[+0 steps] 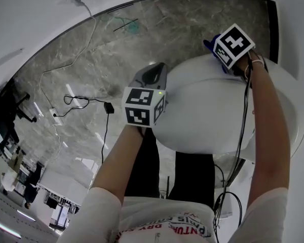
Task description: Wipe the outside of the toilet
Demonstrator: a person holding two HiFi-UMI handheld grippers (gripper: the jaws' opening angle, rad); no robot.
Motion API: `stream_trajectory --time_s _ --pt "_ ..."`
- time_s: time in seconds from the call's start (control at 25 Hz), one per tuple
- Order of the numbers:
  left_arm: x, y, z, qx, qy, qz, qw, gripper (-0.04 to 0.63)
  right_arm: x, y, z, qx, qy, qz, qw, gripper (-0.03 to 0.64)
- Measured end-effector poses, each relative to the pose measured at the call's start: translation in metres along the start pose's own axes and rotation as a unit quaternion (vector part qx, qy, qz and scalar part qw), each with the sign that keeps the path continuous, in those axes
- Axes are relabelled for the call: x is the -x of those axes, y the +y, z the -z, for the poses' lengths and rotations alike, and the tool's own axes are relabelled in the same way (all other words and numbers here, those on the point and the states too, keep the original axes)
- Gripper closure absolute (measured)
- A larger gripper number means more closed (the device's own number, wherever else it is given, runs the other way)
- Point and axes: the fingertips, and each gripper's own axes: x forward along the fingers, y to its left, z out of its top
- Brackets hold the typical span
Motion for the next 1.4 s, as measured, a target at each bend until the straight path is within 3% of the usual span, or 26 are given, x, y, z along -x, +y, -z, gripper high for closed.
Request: stream_trajectory --time_s 0.8,1.4 --pt "0.048 0.078 0.076 0.088 -0.024 -0.035 0.9952 0.589 -0.046 0.119 -0.068 0.113 0.029 -0.042 0.992 0.540" --pt "0.082 0.108 0.135 0.150 -0.045 -0.076 0.9847 0.589 -0.067 0.210 -0.089 0.242 0.061 -0.073 0.966 0.540"
